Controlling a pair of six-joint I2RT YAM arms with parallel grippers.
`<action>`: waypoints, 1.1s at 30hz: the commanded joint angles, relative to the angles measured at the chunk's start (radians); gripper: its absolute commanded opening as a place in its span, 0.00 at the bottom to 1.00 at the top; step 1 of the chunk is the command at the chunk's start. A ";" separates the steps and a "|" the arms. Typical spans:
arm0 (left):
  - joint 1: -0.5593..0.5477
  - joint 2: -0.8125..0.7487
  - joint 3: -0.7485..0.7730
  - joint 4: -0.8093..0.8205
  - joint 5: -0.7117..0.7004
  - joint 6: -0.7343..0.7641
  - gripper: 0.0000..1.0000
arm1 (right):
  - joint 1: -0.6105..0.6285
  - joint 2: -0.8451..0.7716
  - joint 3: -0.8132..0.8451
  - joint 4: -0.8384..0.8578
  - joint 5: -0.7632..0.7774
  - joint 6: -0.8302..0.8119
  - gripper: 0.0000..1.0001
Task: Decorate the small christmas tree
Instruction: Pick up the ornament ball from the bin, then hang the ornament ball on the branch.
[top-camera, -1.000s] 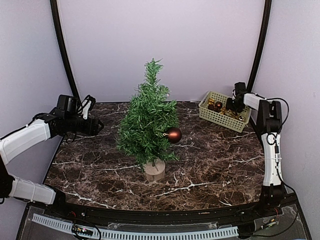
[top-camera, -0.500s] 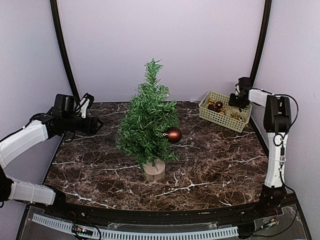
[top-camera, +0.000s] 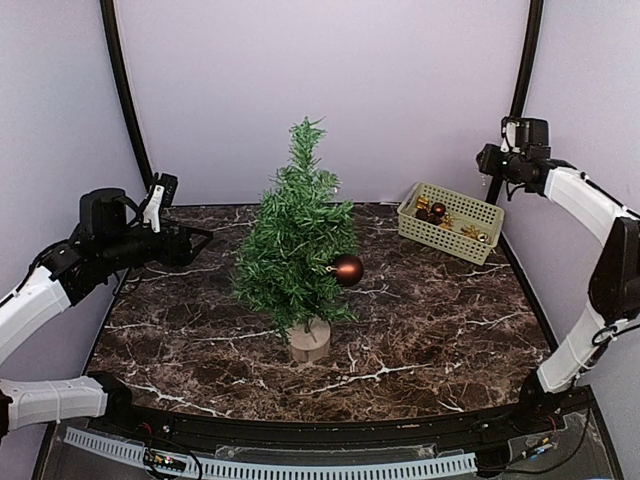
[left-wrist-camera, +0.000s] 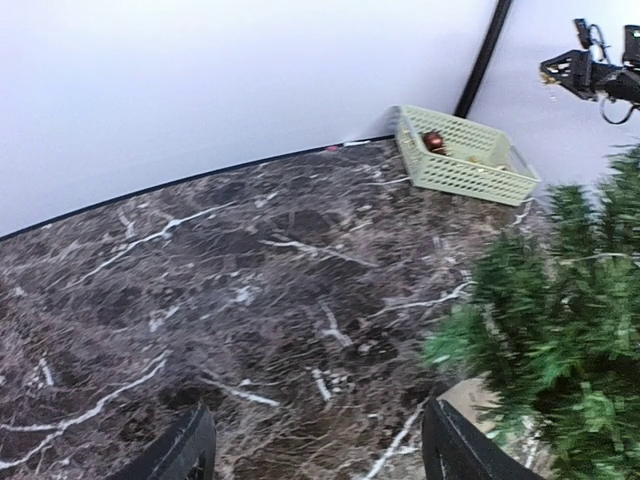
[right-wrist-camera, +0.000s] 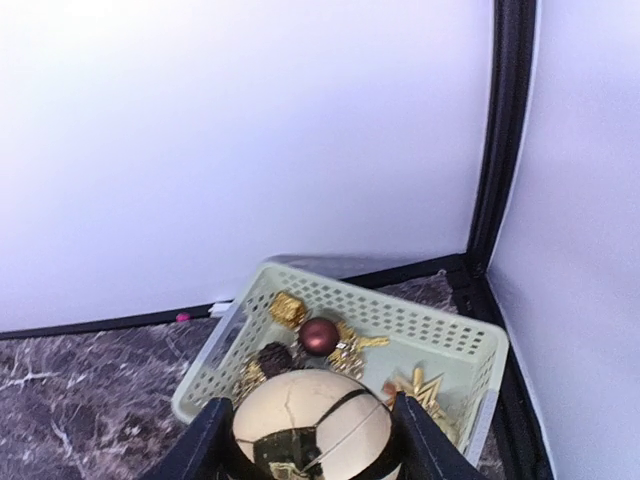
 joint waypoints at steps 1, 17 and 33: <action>-0.112 -0.079 0.018 0.034 0.015 -0.086 0.72 | 0.105 -0.177 -0.135 0.005 -0.005 0.025 0.46; -0.528 -0.117 0.082 0.148 -0.070 -0.275 0.66 | 0.523 -0.657 -0.435 0.069 -0.144 0.249 0.46; -0.890 0.146 0.227 0.375 -0.173 -0.197 0.67 | 0.997 -0.716 -0.475 0.293 -0.110 0.257 0.47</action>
